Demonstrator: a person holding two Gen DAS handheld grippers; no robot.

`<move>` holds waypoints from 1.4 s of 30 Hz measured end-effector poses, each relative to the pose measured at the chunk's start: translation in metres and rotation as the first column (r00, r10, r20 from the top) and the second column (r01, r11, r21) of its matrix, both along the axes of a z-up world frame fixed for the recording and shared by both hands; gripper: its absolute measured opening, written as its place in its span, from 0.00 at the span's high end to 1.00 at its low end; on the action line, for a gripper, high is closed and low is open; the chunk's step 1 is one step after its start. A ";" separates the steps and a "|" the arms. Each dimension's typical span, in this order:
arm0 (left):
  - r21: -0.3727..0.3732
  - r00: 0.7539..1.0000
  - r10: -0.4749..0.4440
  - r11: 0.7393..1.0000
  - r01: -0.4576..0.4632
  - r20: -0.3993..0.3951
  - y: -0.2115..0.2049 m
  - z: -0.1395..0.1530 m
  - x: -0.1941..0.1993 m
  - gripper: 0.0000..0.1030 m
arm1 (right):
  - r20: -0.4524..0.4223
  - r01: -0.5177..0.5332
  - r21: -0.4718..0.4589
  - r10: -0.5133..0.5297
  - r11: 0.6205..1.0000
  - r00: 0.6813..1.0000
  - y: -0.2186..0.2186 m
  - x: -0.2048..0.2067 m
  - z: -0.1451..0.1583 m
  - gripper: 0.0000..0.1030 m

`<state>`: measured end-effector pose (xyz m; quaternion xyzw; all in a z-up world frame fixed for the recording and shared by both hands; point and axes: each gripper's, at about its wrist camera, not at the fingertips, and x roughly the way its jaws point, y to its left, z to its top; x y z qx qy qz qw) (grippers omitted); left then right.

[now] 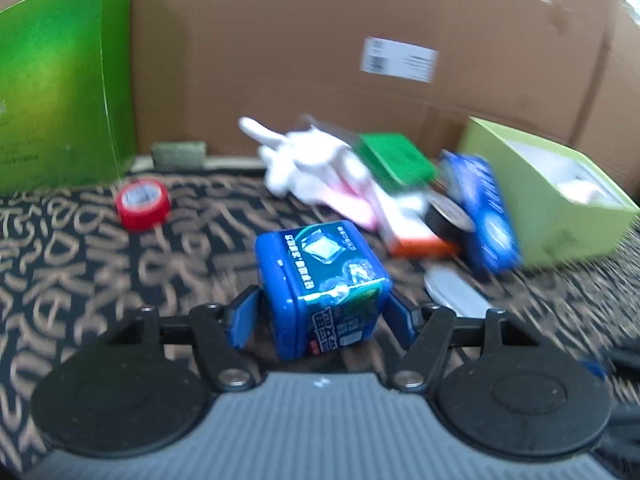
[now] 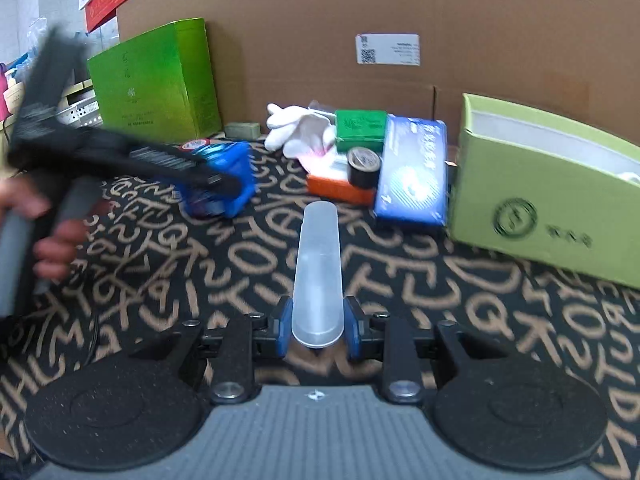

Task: Organize objects
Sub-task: 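Grasp the clear plastic tube with the right tool while the left tool grasps the blue tin, then carry the tube and blue tin into the shoebox and open both tools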

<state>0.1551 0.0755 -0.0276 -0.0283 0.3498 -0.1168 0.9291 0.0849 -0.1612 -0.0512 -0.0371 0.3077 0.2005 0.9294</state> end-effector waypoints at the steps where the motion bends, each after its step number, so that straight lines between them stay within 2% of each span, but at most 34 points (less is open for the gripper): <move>1: 0.005 1.000 -0.001 1.000 0.001 0.005 0.000 0.001 -0.011 0.33 | 0.001 0.005 -0.005 -0.005 1.000 1.000 -0.001 -0.001 0.000 0.70; 2: 0.014 1.000 0.008 1.000 -0.009 0.015 -0.003 0.002 -0.021 0.30 | 0.002 0.006 -0.006 -0.006 1.000 1.000 -0.001 -0.001 0.000 0.70; 4: 0.032 0.998 0.048 0.998 -0.049 0.049 -0.007 0.005 -0.028 0.16 | 0.003 0.007 -0.010 -0.007 1.000 1.000 0.001 0.005 0.001 0.70; 6: 0.045 0.994 0.072 0.996 -0.075 0.079 -0.010 0.008 -0.029 0.15 | 0.011 0.012 -0.013 -0.012 1.000 1.000 0.005 0.012 0.001 0.69; 8: 0.049 0.995 0.067 0.996 -0.071 0.070 -0.014 0.010 -0.024 0.18 | 0.009 0.024 -0.015 -0.024 1.000 1.000 0.009 0.020 0.001 0.69; 10: 0.051 0.997 0.050 0.997 -0.053 0.056 -0.016 0.010 -0.020 0.27 | 0.005 0.026 -0.010 -0.026 1.000 1.000 0.012 0.028 0.000 0.69; 17: 0.058 0.999 0.038 0.997 -0.041 0.038 -0.019 0.005 -0.013 0.28 | 0.019 0.019 -0.025 -0.018 1.000 1.000 0.021 0.044 -0.006 0.69; 18: 0.056 0.999 0.034 0.998 -0.035 0.032 -0.019 0.004 -0.013 0.36 | 0.018 0.018 -0.020 -0.017 1.000 1.000 0.021 0.044 -0.006 0.69; 22: 0.064 0.999 0.018 0.998 -0.020 0.028 -0.022 0.005 -0.011 0.37 | 0.015 0.008 0.004 -0.008 1.000 1.000 0.017 0.041 -0.005 0.70; 26: 0.029 1.000 -0.016 0.999 0.015 0.019 -0.026 0.012 -0.013 0.38 | 0.043 0.024 0.050 -0.026 0.998 0.999 0.005 0.030 0.002 0.70; 30: 0.002 0.995 -0.080 0.997 0.080 0.060 -0.042 0.031 -0.017 0.40 | 0.104 0.051 0.094 -0.061 0.994 0.993 -0.016 0.017 0.020 0.70; 35: -0.057 0.977 -0.163 0.983 0.172 0.138 -0.074 0.066 -0.008 0.41 | 0.162 0.097 0.161 -0.124 0.982 0.979 -0.055 0.014 0.049 0.70; 39: -0.047 0.954 -0.222 0.971 0.236 0.204 -0.113 0.092 0.003 0.41 | 0.227 0.188 0.147 -0.218 0.971 0.949 -0.088 0.017 0.069 0.70; 42: -0.046 0.942 -0.252 0.962 0.268 0.224 -0.145 0.105 0.018 0.41 | 0.262 0.260 0.149 -0.292 0.954 0.920 -0.115 0.027 0.079 0.70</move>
